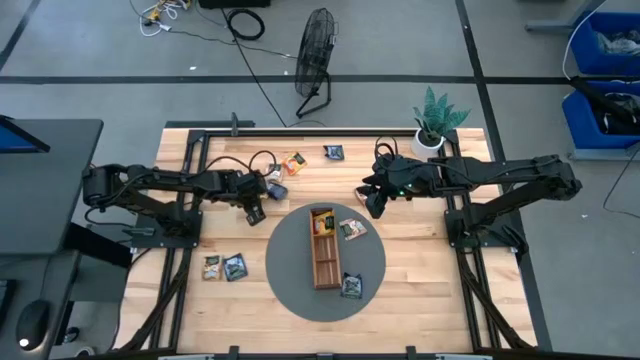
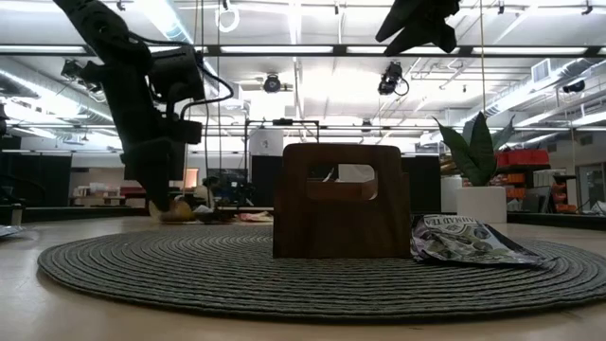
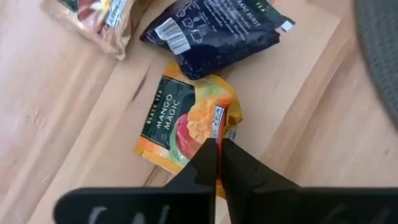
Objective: Pick & Place Tea
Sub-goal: Put the orange tea bag into the top section of the wooden organizer
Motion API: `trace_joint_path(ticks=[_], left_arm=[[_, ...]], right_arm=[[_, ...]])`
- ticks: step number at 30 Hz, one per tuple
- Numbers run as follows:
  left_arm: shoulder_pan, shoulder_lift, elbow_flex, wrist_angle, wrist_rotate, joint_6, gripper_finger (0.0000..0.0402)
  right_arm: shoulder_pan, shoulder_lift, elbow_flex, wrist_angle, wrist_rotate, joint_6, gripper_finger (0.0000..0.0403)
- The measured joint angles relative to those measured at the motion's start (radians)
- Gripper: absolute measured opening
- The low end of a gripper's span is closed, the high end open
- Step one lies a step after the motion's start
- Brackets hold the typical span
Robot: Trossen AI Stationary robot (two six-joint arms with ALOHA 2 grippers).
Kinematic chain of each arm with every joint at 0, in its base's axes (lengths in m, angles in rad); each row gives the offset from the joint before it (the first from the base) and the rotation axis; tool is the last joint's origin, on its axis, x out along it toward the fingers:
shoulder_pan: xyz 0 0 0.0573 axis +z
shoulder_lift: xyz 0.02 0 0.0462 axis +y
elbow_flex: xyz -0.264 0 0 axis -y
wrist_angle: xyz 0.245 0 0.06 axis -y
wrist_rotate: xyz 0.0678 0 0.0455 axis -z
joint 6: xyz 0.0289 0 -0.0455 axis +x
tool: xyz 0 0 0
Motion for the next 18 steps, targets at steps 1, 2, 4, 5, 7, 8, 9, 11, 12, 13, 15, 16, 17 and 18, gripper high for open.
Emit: trace_joint_path(ticks=[1, 2, 4, 5, 7, 8, 9, 11, 12, 13, 15, 16, 17, 18], left_arm=[[0.0, 0.0, 0.009, -0.014, 0.004, 0.0, 0.001], [-0.001, 0.0, 0.018, -0.031, 0.005, 0.0, 0.001], [-0.007, 0.0, 0.037, -0.059, 0.005, 0.0, 0.001], [-0.011, 0.0, 0.047, -0.075, 0.005, 0.0, 0.0008], [-0.024, 0.0, 0.076, -0.119, 0.005, 0.0, 0.0006], [-0.033, 0.0, 0.096, -0.138, 0.005, 0.001, 0.0006], [-0.042, 0.0, 0.117, -0.154, 0.005, 0.001, 0.0005], [-0.066, 0.0, 0.16, -0.191, 0.005, 0.001, 0.0005], [-0.079, 0.0, 0.184, -0.205, 0.001, 0.003, 0.0005], [-0.095, 0.0, 0.21, -0.221, -0.006, 0.008, 0.0004], [-0.128, 0.0, 0.262, -0.26, -0.033, 0.024, 0.0004], [-0.146, 0.0, 0.287, -0.276, -0.047, 0.033, 0.0004], [-0.162, 0.0, 0.311, -0.288, -0.062, 0.048, 0.0004], [-0.179, 0.0, 0.335, -0.296, -0.078, 0.056, 0.0004]], right_arm=[[0.0, 0.0, 0.0, 0.001, 0.0, 0.0, 0.0161], [0.0, 0.0, 0.0, 0.001, 0.0, 0.002, 0.0161], [-0.003, 0.0, 0.0, 0.004, 0.0, 0.003, 0.0161], [-0.005, 0.0, 0.0, 0.006, -0.001, 0.004, 0.0161], [-0.012, 0.0, 0.0, 0.01, -0.009, 0.008, 0.0161], [-0.017, 0.0, 0.0, 0.02, -0.022, 0.007, 0.0161], [-0.023, 0.0, 0.0, 0.03, -0.039, 0.007, 0.0161], [-0.038, 0.0, 0.0, 0.052, -0.088, 0.007, 0.0161], [-0.046, 0.0, 0.0, 0.067, -0.119, 0.008, 0.0161], [-0.055, 0.0, 0.0, 0.084, -0.15, 0.007, 0.0161], [-0.072, 0.0, 0.0, 0.113, -0.209, 0.007, 0.0161], [-0.081, 0.0, 0.0, 0.125, -0.236, 0.008, 0.0161], [-0.09, 0.0, 0.0, 0.137, -0.267, 0.011, 0.0161], [-0.1, 0.0, 0.0, 0.149, -0.297, 0.016, 0.0161]])
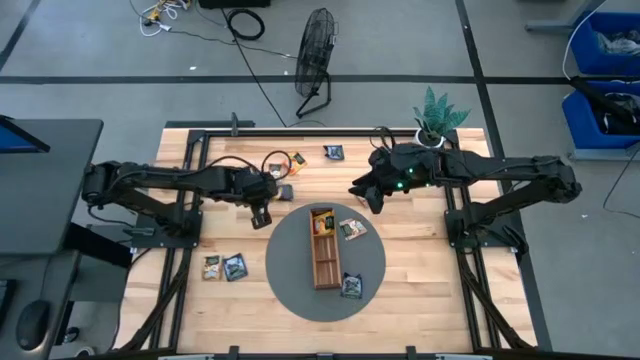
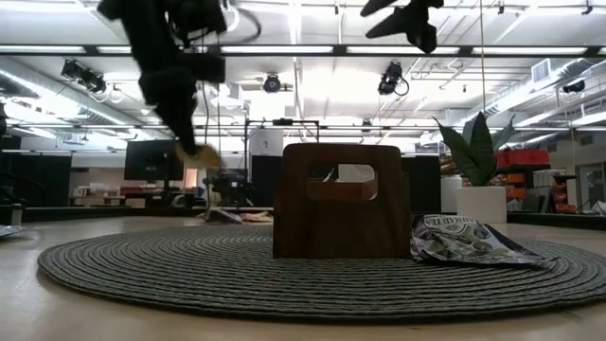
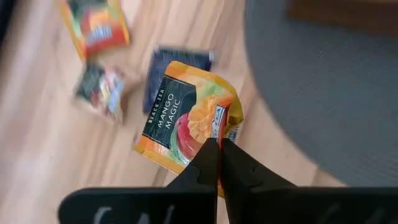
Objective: Pick & Place Tea
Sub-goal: Put the orange tea bag into the top section of the wooden organizer
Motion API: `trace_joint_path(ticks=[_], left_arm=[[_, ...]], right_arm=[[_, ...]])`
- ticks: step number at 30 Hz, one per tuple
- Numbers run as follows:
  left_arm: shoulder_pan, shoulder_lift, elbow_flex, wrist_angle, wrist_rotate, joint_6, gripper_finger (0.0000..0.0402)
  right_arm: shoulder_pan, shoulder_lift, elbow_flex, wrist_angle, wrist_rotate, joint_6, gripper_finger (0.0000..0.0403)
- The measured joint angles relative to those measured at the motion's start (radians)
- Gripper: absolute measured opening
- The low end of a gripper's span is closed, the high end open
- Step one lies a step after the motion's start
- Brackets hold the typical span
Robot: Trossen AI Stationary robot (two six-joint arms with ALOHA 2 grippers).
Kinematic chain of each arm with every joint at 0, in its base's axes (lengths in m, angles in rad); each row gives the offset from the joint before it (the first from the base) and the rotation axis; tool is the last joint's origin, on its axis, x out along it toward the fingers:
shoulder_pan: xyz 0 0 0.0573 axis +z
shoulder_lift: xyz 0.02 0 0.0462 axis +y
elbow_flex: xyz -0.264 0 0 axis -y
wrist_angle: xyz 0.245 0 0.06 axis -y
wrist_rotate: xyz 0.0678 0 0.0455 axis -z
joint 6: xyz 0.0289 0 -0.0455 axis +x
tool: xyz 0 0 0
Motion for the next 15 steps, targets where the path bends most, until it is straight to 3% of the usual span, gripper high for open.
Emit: trace_joint_path(ticks=[10, 15], left_arm=[[-0.126, 0.0, 0.187, -0.004, -0.099, 0.048, 0.0003], [-0.164, 0.0, 0.247, 0.002, -0.155, 0.103, 0.0003]], right_arm=[[-0.135, 0.0, 0.0, 0.082, -0.299, 0.113, 0.0161], [-0.19, 0.001, 0.0, 0.1, -0.356, 0.167, 0.0161]])
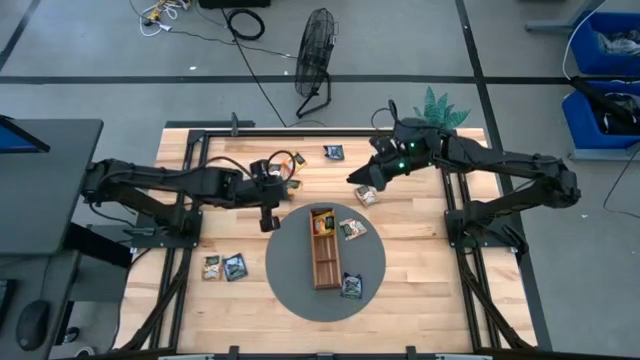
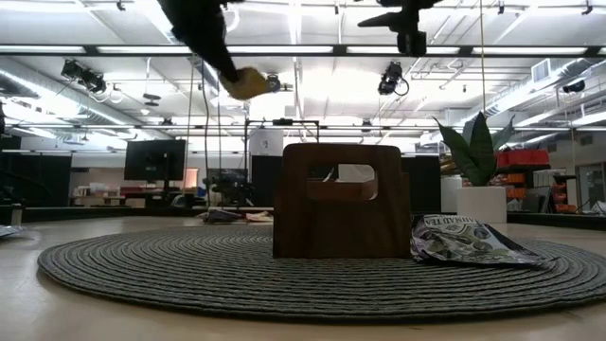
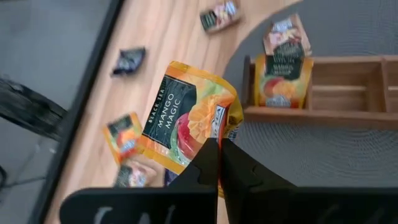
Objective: Pick & Place Tea
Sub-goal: Put the orange tea bag into the top section of the wooden organizer
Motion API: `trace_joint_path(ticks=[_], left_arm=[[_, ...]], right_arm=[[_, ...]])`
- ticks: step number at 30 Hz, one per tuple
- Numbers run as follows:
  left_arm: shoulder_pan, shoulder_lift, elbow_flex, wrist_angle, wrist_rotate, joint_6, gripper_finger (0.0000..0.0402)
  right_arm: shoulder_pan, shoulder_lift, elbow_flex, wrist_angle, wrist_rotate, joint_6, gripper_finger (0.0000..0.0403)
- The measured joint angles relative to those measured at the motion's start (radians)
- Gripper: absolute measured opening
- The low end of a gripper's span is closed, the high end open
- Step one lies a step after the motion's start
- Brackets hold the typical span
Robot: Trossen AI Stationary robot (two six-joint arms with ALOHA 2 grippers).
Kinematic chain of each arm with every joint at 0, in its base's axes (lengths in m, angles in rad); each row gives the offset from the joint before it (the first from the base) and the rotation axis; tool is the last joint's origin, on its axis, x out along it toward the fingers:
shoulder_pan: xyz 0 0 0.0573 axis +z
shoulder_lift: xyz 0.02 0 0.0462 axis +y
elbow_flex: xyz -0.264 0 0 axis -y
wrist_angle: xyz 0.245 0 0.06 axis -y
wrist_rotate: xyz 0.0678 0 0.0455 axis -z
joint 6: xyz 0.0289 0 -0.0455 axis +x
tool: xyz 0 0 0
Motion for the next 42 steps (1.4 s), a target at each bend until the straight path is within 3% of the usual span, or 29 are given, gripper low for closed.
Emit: trace_joint_path(ticks=[9, 23, 33, 42], left_arm=[[-0.018, 0.001, 0.056, 0.075, -0.033, 0.264, 0.0002], [-0.04, 0.001, 0.056, 0.201, -0.03, 0.529, 0.0002], [-0.04, 0.001, 0.056, 0.246, -0.016, 0.564, 0.0002], [-0.04, 0.001, 0.056, 0.309, -0.014, 0.603, 0.0002]], right_arm=[[-0.034, 0.107, 0.0, 0.203, -0.164, 0.171, 0.0161], [-0.048, 0.274, -0.001, 0.352, -0.218, 0.274, 0.0161], [-0.095, 0.285, -0.001, 0.422, -0.335, 0.329, 0.0161], [-0.095, 0.293, -0.001, 0.42, -0.346, 0.347, 0.016]])
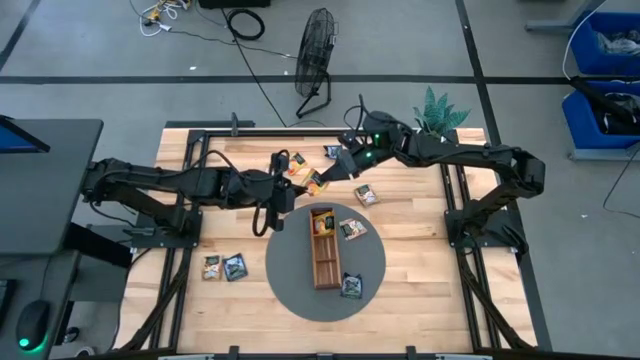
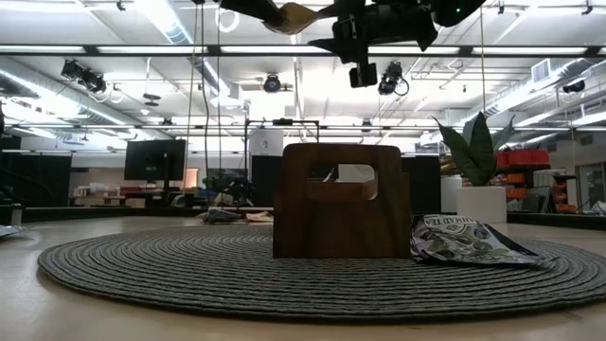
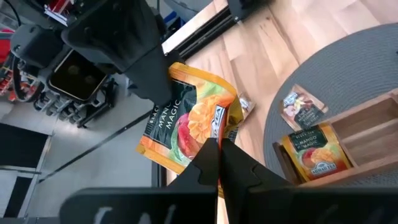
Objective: Pick & Place Tea
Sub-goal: Put the orange tea bag into the top section of the wooden organizer
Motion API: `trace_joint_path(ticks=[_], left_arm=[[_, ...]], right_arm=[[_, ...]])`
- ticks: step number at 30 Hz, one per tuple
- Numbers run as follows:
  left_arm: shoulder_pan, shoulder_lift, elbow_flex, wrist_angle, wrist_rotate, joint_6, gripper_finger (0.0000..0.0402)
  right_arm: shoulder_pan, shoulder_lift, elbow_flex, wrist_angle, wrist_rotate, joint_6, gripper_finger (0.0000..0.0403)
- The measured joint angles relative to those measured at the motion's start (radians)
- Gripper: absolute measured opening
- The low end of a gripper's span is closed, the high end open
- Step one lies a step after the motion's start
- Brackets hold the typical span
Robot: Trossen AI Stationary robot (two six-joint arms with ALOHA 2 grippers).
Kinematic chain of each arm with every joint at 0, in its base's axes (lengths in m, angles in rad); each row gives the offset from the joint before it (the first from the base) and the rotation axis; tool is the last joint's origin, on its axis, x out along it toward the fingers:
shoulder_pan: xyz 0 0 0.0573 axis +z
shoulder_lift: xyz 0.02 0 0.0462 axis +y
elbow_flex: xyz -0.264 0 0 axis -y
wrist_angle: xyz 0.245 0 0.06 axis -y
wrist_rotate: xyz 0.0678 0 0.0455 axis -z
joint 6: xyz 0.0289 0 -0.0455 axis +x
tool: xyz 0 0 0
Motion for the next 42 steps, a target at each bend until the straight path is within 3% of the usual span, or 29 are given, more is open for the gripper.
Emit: trace_joint_path(ticks=[6, 15, 20, 24, 33, 42], left_arm=[[0.003, 0.0, 0.0, 0.008, 0.028, 0.001, 0.0002], [0.003, 0.001, 0.0, 0.018, 0.029, -0.002, 0.0004], [0.003, 0.001, 0.0, 0.021, 0.029, -0.046, 0.0037], [0.003, -0.001, 0.0, -0.003, 0.028, -0.194, 0.0069], [0.001, -0.015, -0.039, -0.066, 0.035, -0.487, 0.0088], [0.003, -0.032, -0.183, 0.103, 0.035, -0.643, 0.0076]], right_arm=[[0.0, 0.0, 0.0, 0.006, -0.025, 0.0, 0.013], [0.005, 0.0, 0.0, 0.006, -0.05, -0.018, 0.001], [0.005, -0.001, 0.0, 0.006, -0.05, -0.026, 0.0004], [0.005, -0.017, 0.0, 0.0, -0.032, -0.027, 0.0002], [0.016, -0.15, 0.0, -0.232, 0.173, -0.12, 0.0001], [0.093, -0.287, 0.001, -0.456, 0.495, -0.135, 0.0]])
